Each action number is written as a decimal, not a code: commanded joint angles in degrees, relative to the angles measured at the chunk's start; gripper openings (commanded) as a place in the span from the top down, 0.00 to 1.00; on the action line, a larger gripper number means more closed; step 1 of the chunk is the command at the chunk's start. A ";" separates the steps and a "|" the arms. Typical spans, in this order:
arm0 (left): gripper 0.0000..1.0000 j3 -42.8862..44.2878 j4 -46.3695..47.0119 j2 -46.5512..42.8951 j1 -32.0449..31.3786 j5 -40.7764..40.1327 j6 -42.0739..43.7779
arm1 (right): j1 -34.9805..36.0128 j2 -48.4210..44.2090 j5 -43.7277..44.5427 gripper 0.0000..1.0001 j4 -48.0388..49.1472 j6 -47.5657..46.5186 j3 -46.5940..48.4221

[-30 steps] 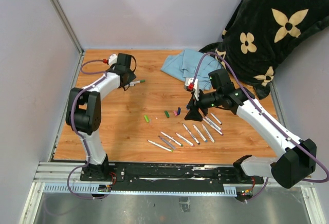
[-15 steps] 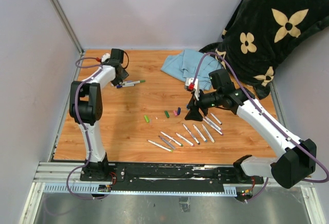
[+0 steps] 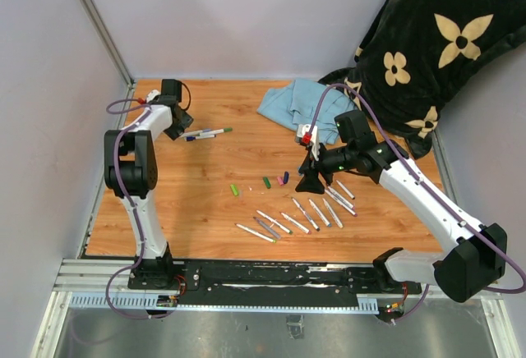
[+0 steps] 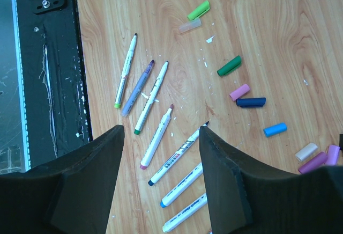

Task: Open the pen caps
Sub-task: Adjust the pen at the center of the board.

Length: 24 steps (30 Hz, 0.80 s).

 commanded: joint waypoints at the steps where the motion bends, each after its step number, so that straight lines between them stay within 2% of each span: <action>1: 0.46 2.30 -1.62 1.58 0.23 0.25 0.64 | -1.81 -1.14 -1.46 0.41 -0.22 -0.94 -0.66; 4: 0.48 3.22 -0.77 1.30 0.16 -0.08 5.49 | -2.03 -1.20 -1.62 0.41 -0.15 -0.82 -0.72; 9: 0.47 2.05 4.76 -2.60 0.16 0.39 22.48 | -2.08 -1.33 -1.98 0.41 -0.18 -0.81 -0.70; 14: 0.42 -3.96 13.83 -8.30 0.20 8.71 38.90 | -2.15 -1.35 -2.32 0.41 -0.25 -0.81 -0.71; 17: 0.39 -4.37 14.78 -8.22 0.23 12.84 47.42 | -2.17 -1.48 -2.51 0.41 -0.23 -0.81 -0.74; 21: 0.35 -5.96 16.07 -7.92 0.25 19.36 55.27 | -2.47 -2.23 -2.97 0.41 -0.20 -0.72 -0.84; 24: 0.33 -5.63 14.99 -6.65 0.90 22.52 57.66 | -2.57 -2.29 -3.26 0.41 -0.21 -0.72 -0.89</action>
